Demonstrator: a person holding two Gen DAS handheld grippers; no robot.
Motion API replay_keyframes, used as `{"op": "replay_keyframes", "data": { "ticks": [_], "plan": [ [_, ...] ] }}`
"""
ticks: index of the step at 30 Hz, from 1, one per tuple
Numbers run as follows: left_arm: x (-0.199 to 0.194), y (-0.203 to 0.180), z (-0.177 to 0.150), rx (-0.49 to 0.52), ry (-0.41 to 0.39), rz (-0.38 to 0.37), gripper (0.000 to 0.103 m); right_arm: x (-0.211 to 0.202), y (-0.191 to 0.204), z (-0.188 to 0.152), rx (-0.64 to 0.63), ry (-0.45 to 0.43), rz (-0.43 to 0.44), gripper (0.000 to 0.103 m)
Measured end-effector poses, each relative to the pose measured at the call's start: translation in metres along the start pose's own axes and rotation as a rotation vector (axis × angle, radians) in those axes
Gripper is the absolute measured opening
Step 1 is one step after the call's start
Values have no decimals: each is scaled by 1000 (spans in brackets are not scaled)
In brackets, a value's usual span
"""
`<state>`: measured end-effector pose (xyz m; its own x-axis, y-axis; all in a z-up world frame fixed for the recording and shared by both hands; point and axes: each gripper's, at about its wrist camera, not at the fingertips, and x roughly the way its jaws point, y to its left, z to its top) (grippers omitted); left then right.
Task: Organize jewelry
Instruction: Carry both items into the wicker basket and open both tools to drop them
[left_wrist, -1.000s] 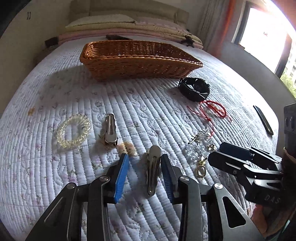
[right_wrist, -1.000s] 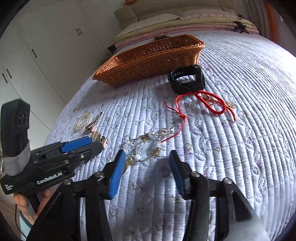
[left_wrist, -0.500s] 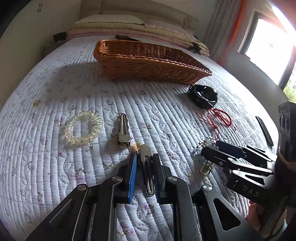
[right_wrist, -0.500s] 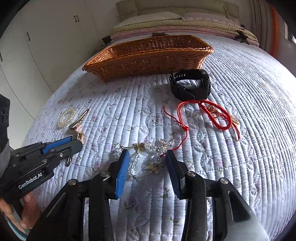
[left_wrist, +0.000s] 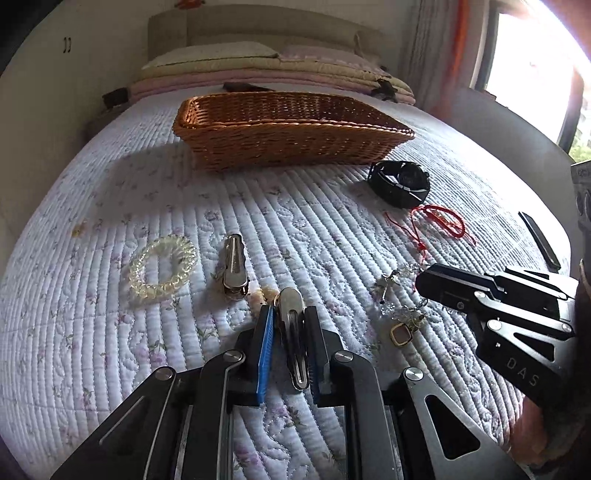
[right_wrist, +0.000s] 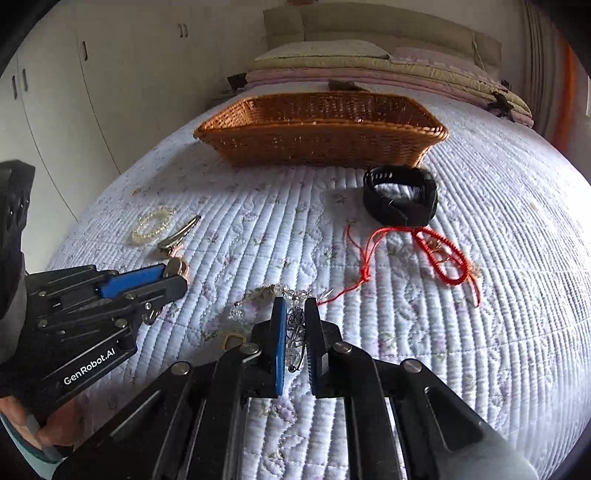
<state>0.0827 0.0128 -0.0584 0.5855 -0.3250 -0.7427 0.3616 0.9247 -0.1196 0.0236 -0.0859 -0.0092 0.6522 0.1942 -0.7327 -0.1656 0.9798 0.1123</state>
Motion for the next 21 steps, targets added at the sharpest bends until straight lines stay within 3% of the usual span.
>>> {"op": "replay_keyframes", "data": {
  "ticks": [7, 13, 21],
  "plan": [
    [-15, 3, -1, -8, -48, -56, 16, -28, -11, 10, 24, -65, 59, 12],
    [-34, 14, -3, -53, -95, -121, 16, -48, -18, 15, 27, -103, 57, 12],
    [-56, 5, 10, -39, -142, -96, 16, -69, -21, 29, 16, -168, 48, 12]
  ]
}}
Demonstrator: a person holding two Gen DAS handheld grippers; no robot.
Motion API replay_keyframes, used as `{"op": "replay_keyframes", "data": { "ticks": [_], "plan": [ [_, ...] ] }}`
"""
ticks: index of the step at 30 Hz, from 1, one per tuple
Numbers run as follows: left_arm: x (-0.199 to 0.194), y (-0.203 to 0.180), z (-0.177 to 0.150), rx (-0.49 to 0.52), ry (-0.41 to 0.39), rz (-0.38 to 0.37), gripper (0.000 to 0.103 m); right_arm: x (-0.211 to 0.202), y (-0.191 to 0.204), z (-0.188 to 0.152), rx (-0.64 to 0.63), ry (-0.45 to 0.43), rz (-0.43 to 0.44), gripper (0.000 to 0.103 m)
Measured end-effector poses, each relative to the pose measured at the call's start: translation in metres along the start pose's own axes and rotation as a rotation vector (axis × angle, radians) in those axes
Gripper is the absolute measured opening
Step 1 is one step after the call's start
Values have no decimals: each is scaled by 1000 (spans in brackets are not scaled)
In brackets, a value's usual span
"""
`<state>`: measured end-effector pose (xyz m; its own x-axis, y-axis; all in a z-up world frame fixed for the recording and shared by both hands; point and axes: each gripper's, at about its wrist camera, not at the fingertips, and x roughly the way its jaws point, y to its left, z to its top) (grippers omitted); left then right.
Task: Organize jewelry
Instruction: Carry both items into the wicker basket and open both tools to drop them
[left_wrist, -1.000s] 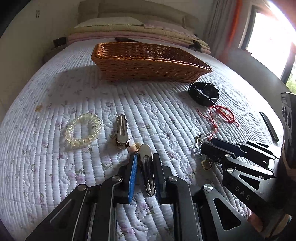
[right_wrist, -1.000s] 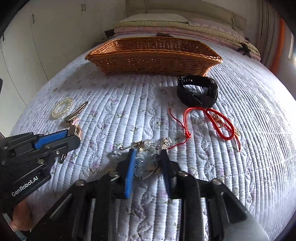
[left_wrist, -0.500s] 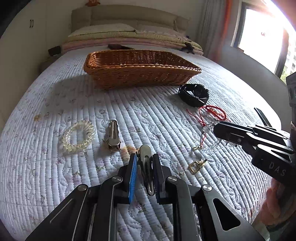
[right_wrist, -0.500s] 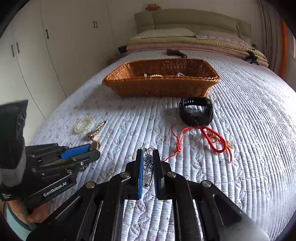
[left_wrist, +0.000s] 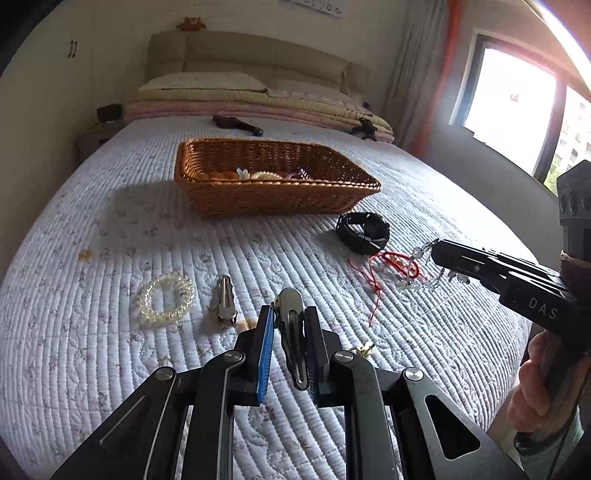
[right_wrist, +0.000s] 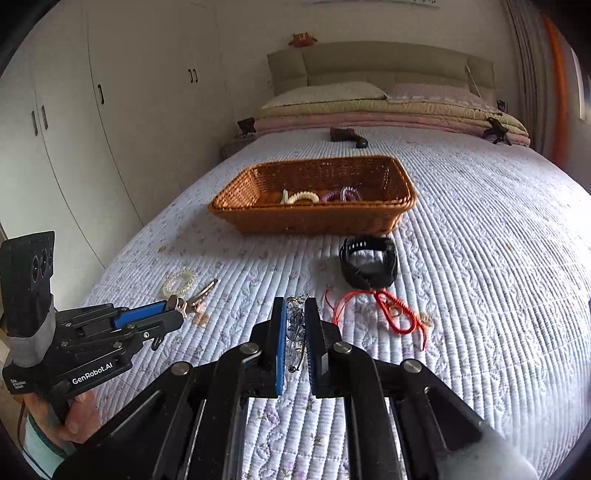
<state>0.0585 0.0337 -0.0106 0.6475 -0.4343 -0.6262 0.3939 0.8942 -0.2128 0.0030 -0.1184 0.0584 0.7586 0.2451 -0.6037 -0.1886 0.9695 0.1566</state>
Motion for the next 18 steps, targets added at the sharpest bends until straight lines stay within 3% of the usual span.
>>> {"op": "replay_keyframes", "data": {
  "ticks": [4, 10, 18],
  "plan": [
    [-9, -7, 27, 17, -44, 7, 16, -11, -2, 26, -15, -51, 17, 12],
    [-15, -6, 92, 39, -121, 19, 16, -10, -7, 82, -31, -127, 12, 12],
    [43, 22, 165, -12, -89, 48, 16, 51, -19, 150, -50, -116, -3, 12]
  ]
}}
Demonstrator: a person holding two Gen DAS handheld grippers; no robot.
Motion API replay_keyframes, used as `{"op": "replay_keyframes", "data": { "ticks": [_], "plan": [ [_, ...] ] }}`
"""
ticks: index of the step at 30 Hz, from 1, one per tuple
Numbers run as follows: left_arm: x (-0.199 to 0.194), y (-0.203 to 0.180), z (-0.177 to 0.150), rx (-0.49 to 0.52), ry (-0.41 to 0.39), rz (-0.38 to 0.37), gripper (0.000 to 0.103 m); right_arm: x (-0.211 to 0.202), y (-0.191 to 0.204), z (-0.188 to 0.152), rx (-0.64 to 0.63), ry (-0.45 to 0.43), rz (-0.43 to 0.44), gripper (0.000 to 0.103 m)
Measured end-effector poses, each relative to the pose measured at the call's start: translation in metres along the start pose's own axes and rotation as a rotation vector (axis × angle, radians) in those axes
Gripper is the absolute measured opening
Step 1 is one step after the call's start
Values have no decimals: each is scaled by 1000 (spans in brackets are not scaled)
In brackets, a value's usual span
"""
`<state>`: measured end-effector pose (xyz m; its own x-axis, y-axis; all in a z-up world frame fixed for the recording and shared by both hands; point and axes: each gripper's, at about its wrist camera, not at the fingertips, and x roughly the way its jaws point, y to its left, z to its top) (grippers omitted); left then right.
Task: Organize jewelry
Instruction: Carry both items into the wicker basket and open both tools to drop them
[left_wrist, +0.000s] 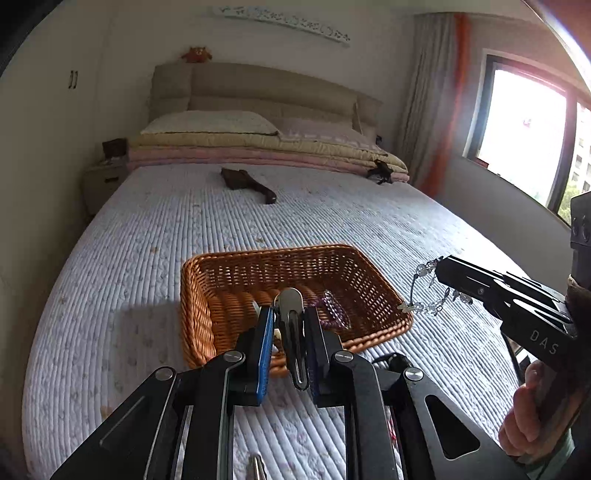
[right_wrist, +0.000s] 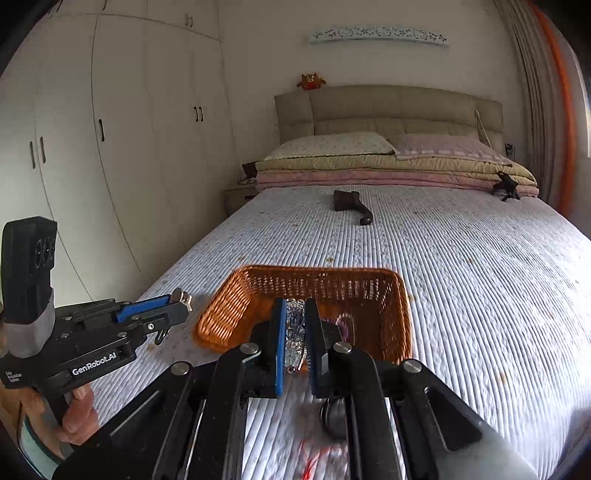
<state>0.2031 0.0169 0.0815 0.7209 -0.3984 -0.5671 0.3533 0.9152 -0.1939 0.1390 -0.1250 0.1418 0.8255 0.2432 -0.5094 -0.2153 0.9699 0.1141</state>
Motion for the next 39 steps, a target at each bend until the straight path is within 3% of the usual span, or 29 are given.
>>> {"op": "replay_keyframes", "data": {
  "ticks": [4, 6, 11, 20, 27, 29, 30, 31, 32, 39],
  "plan": [
    [49, 13, 15, -32, 63, 7, 16, 57, -7, 10, 3, 54, -82, 12],
    [75, 18, 16, -44, 110, 25, 16, 90, -17, 10, 52, 115, -49, 12],
    [116, 29, 12, -72, 176, 36, 16, 149, -31, 9, 101, 216, -94, 12],
    [150, 32, 0, -66, 231, 51, 16, 188, -33, -5, 102, 321, -85, 12],
    [156, 32, -1, -64, 240, 54, 17, 200, -31, -13, 98, 380, -93, 12],
    [153, 33, -2, -57, 241, 37, 23, 198, -34, -14, 105, 385, -94, 19],
    [148, 32, -1, -53, 233, 20, 34, 195, -36, -13, 109, 380, -94, 30],
    [140, 31, -1, -49, 206, 9, 43, 189, -38, -12, 115, 364, -91, 35],
    [132, 31, 0, -45, 184, 11, 45, 182, -41, -11, 123, 350, -88, 35],
    [54, 25, 14, -47, 50, -20, 48, 117, -48, -3, 143, 245, -62, 37]
  ]
}}
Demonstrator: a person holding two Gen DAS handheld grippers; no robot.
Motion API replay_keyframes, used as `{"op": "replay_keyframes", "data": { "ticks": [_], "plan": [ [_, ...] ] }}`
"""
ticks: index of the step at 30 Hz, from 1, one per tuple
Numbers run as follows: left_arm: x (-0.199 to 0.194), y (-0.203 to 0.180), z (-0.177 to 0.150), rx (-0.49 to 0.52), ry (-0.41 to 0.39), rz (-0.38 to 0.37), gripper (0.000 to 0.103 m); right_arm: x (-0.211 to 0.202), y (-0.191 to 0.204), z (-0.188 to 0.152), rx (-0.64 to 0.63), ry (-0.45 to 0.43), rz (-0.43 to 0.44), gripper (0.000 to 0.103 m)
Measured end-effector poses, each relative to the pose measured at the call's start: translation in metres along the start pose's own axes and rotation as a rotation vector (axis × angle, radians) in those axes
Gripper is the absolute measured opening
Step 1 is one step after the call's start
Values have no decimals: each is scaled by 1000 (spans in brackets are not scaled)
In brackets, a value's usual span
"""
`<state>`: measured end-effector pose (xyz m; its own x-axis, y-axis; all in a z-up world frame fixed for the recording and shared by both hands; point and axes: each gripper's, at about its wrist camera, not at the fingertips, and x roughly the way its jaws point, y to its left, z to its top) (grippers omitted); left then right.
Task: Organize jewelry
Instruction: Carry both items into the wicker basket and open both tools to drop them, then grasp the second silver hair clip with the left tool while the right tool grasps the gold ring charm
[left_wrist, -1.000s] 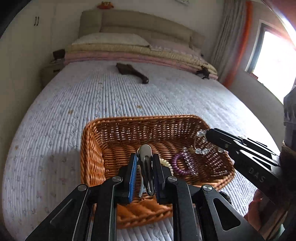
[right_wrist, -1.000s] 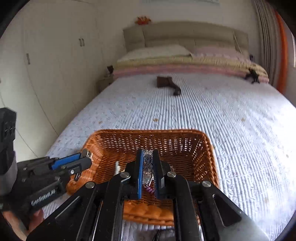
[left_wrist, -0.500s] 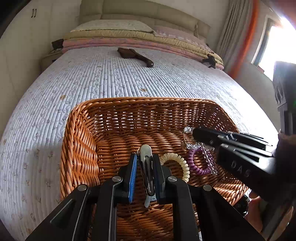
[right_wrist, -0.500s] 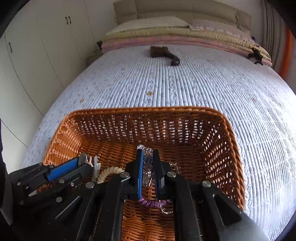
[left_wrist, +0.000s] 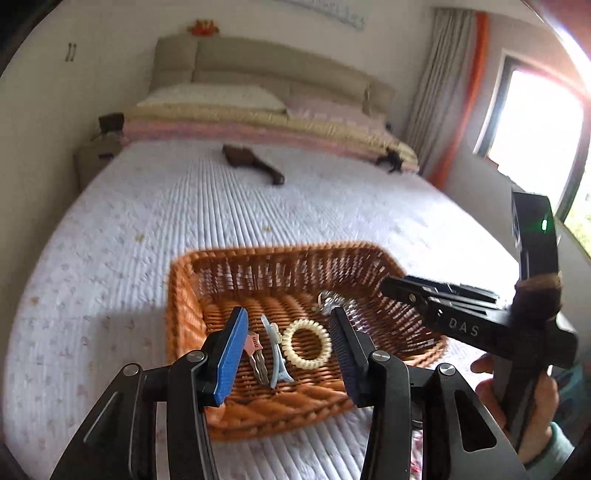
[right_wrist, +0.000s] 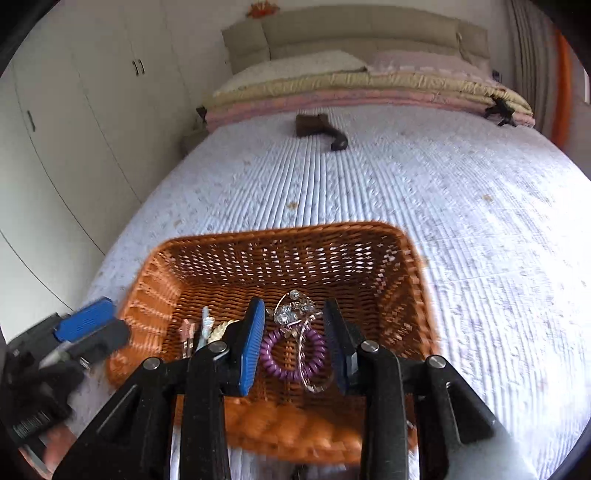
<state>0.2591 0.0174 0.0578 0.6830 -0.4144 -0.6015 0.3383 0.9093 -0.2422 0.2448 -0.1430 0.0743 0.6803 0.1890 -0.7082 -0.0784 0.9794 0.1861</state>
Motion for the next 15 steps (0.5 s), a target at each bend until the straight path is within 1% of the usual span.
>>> {"op": "replay_keyframes", "data": {
  "ticks": [3, 5, 6, 9, 11, 13, 15],
  "plan": [
    [-39, -3, 0, -1, -53, -3, 49, -35, 1, -8, -6, -48, -1, 40],
    [-62, -6, 0, 3, -82, -1, 49, -57, 3, -12, -11, -77, 12, 40],
    [-74, -7, 0, 7, -97, 0, 50, -65, 5, -10, -16, -88, 10, 40],
    [-113, -11, -3, 10, -145, 5, 50, -105, 16, -9, -54, -146, -8, 40],
    [-139, -14, -6, 9, -183, -3, 51, -130, 21, -10, -62, -181, 8, 40],
    [-168, -18, -15, 18, -232, -11, 57, -155, 28, -18, -69, -223, 21, 43],
    [-189, -20, -29, 29, -269, -15, 59, -175, 34, -35, -83, -266, 23, 43]
  ]
}}
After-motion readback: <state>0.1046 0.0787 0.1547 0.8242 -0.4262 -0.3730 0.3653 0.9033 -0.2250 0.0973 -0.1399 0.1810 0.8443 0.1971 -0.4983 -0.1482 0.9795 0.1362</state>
